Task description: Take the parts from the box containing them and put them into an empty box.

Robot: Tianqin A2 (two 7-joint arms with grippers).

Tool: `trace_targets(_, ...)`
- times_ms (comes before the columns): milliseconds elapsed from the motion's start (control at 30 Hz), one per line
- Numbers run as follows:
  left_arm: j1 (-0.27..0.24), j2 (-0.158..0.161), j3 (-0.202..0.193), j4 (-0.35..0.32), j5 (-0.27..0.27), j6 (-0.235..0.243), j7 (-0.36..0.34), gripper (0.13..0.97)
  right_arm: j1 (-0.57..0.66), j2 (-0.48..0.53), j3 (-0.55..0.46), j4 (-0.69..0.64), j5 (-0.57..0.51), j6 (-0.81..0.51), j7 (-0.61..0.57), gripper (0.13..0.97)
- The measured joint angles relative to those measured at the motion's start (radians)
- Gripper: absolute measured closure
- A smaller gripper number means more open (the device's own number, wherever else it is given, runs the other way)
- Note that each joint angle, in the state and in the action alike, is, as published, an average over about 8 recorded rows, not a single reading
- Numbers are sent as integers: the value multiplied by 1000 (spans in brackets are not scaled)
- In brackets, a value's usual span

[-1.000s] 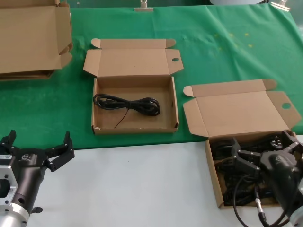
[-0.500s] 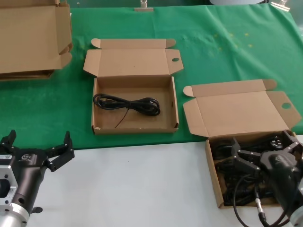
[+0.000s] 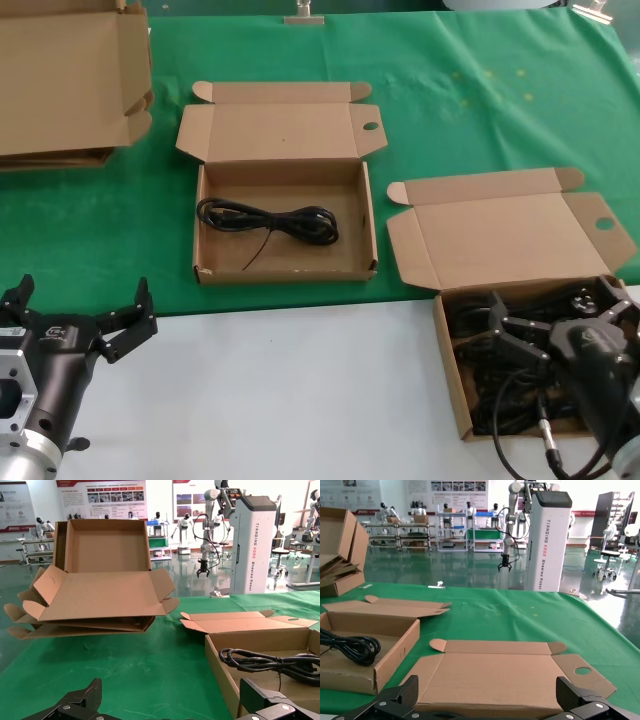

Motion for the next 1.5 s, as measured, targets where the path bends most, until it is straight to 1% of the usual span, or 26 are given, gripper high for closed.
trace_targets(1500, 0, 0, 0, 0, 0, 0, 0, 132, 0, 0, 0, 0, 0, 0, 0, 129)
